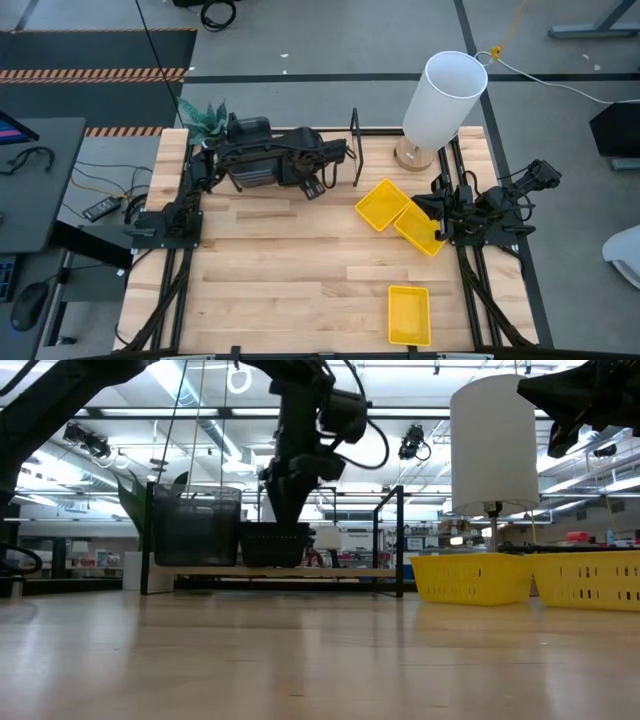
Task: Stack baskets on shelf by color
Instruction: Put the black stacked baskets on the shelf, then stack the middle yellow basket on top of the bottom yellow basket
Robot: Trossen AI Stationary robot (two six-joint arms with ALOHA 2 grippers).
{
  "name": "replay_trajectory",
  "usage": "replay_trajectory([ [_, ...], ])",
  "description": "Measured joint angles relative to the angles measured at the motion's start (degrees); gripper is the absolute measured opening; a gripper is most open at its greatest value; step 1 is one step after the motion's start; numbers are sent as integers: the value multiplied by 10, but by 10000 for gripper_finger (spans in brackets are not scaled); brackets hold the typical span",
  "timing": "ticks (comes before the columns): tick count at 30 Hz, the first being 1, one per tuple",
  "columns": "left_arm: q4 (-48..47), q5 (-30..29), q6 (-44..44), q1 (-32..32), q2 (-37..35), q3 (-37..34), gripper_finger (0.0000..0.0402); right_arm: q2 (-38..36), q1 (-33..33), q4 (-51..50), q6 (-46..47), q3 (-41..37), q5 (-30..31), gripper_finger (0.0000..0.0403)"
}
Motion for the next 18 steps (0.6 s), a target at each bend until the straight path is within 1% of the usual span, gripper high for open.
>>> replay_trajectory([
  [4,-4,0,4,-3,0,34,193,0,0,0,0,0,0,16],
  [7,5,-1,40,-13,0,61,189,0,0,0,0,0,0,16],
  [11,28,3,117,-42,0,88,184,0,0,0,0,0,0,16],
  [15,67,39,243,-81,0,97,178,0,0,0,0,0,0,16],
  [18,99,44,266,-111,0,96,177,0,0,0,0,0,0,16],
])
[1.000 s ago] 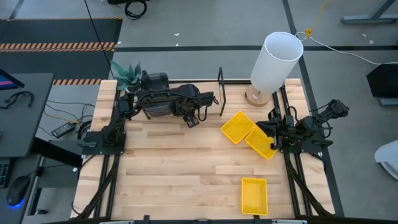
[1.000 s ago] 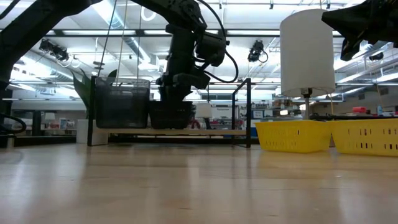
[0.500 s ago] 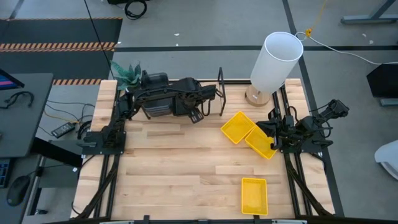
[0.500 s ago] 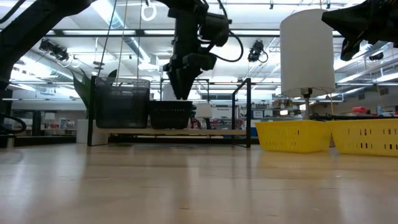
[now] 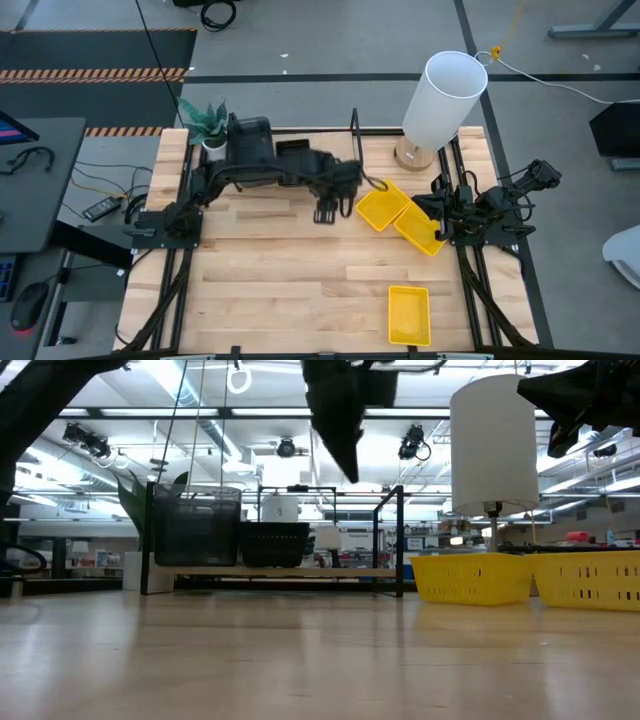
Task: Stack baskets on shelf by color
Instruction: Stack the middle yellow basket on top of the bottom yellow basket
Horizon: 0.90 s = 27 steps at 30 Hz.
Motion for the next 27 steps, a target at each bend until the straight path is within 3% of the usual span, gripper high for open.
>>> replay_trajectory([
  [6,34,-23,-43,-55,0,-1,176,0,0,0,0,0,0,16],
  [11,114,-23,5,-103,-9,-1,168,0,0,0,0,0,0,16],
  [19,95,-25,20,-111,-14,-9,127,0,0,0,0,0,0,16],
  [24,110,-21,20,-116,-28,-85,107,0,0,0,0,0,0,16],
  [27,163,-22,18,-123,-70,-180,96,0,0,0,0,0,0,16],
])
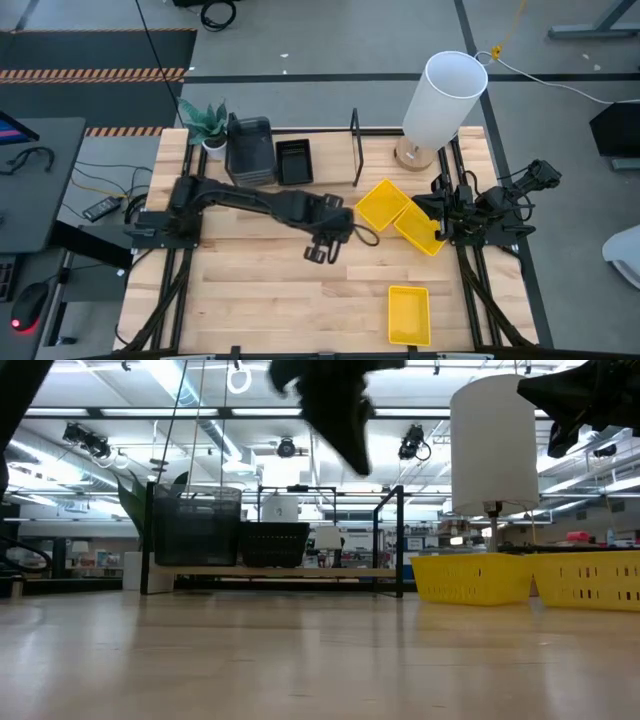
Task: Stack baskets on shelf by color
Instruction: Stack the middle yellow basket on top of the bottom yellow basket
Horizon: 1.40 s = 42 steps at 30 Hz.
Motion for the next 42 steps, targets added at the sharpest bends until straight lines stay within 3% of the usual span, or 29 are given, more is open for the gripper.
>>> replay_trajectory([
  [8,192,-4,-48,-24,-166,-272,60,0,0,0,0,0,0,16],
  [21,464,-43,-105,-63,-428,-563,34,0,0,6,0,0,0,16],
  [27,499,-128,-155,-96,-538,-656,32,0,0,28,45,0,0,16],
  [35,503,-206,-194,-150,-684,-727,16,0,0,65,144,17,-20,16],
  [38,525,-226,-194,-166,-734,-754,11,1,1,3,174,53,-46,16],
  [42,573,-231,-195,-183,-807,-806,8,13,2,-133,227,92,-36,16],
])
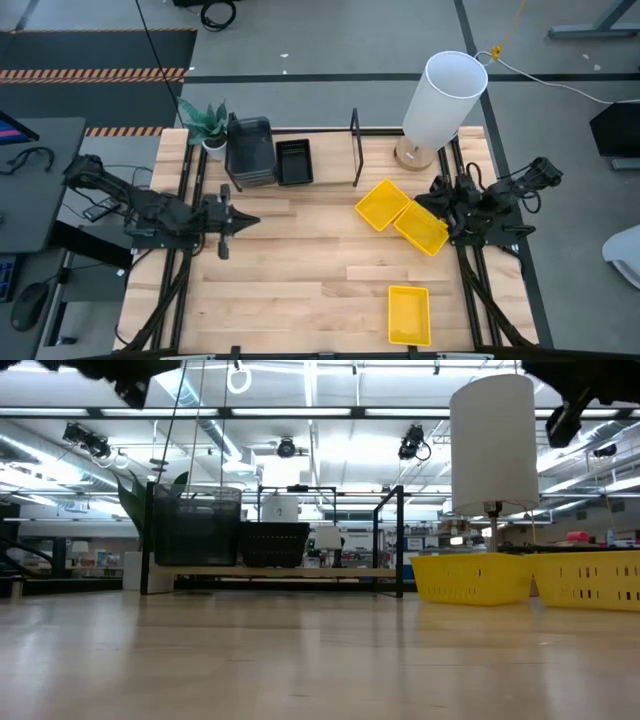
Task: Stack baskets on shelf by color
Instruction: Stack the middle yellow basket on top of the bottom yellow basket
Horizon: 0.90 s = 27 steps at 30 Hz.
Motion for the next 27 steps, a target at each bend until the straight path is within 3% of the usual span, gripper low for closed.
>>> replay_trajectory([
  [11,30,-45,-24,-15,-211,-143,7,127,-12,-164,168,55,15,16],
  [21,-78,-45,-42,-15,-337,-152,7,312,-28,-353,278,173,-54,16],
  [27,-112,-45,-46,-15,-362,-152,7,423,-39,-509,309,265,-113,16],
])
